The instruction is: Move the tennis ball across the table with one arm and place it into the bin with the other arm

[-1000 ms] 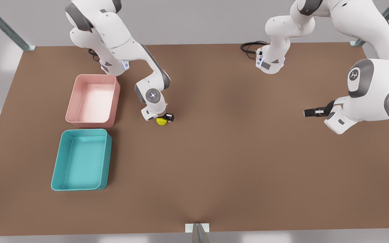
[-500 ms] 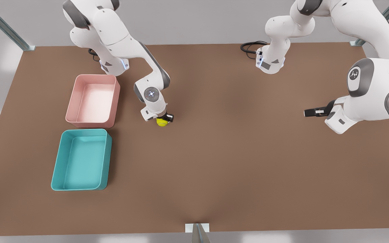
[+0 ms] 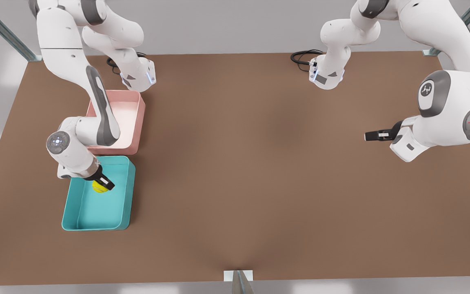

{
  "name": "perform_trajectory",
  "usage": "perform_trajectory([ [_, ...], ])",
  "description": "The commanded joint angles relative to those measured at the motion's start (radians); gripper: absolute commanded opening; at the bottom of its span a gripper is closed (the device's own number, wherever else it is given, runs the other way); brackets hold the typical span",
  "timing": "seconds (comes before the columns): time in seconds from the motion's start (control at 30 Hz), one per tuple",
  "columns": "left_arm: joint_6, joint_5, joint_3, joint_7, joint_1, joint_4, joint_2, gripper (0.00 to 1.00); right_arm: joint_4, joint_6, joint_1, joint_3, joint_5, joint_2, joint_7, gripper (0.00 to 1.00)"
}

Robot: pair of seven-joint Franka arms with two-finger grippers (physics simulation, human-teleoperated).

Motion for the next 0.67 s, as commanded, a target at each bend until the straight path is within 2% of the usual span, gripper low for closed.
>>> perform_trajectory([
  [0.0, -0.002, -0.005, -0.001, -0.002, 0.001, -0.001, 0.0, 1.0, 0.002, -0.125, -0.026, -0.002, -0.039, 0.021, -0.506, 0.69],
  [0.03, -0.002, -0.005, 0.0, -0.002, -0.001, -0.001, 0.0, 1.0, -0.001, -0.125, -0.031, -0.005, -0.039, 0.033, -0.504, 0.99],
  [0.17, -0.007, -0.003, 0.0, -0.002, 0.001, 0.002, -0.003, 1.0, 0.005, -0.128, -0.031, -0.012, -0.038, 0.041, -0.498, 1.0],
  [0.2, -0.026, -0.006, 0.0, 0.004, 0.005, 0.002, -0.003, 1.0, 0.077, -0.237, -0.026, -0.01, -0.027, 0.042, -0.477, 1.0],
  [0.27, -0.057, -0.029, 0.0, 0.03, 0.004, -0.001, 0.0, 1.0, 0.448, -0.74, 0.003, -0.004, -0.016, 0.096, -0.408, 1.0],
  [0.3, -0.069, -0.037, 0.0, 0.032, 0.005, 0.001, 0.0, 1.0, 0.614, -0.892, 0.007, -0.004, 0.004, 0.137, -0.406, 1.0],
  [0.33, -0.068, -0.035, 0.0, 0.03, 0.001, 0.004, 0.0, 1.0, 0.671, -0.941, 0.015, -0.001, -0.007, 0.131, -0.408, 1.0],
  [0.4, -0.068, -0.037, 0.0, 0.029, 0.001, 0.005, 0.0, 1.0, 0.697, -1.046, 0.026, -0.001, -0.01, 0.021, -0.421, 1.0],
  [0.47, -0.068, -0.037, 0.0, 0.03, 0.001, 0.004, 0.0, 1.0, 0.637, -1.067, 0.0, 0.011, -0.012, -0.102, -0.424, 1.0],
  [0.5, -0.069, -0.038, 0.0, 0.03, -0.001, 0.004, 0.0, 1.0, 0.588, -1.069, -0.078, 0.105, -0.009, -0.165, -0.417, 1.0],
  [0.63, -0.12, -0.074, 0.003, 0.11, 0.036, 0.005, -0.003, 1.0, 0.545, -1.067, -0.08, 0.11, -0.004, -0.206, -0.415, 1.0],
])
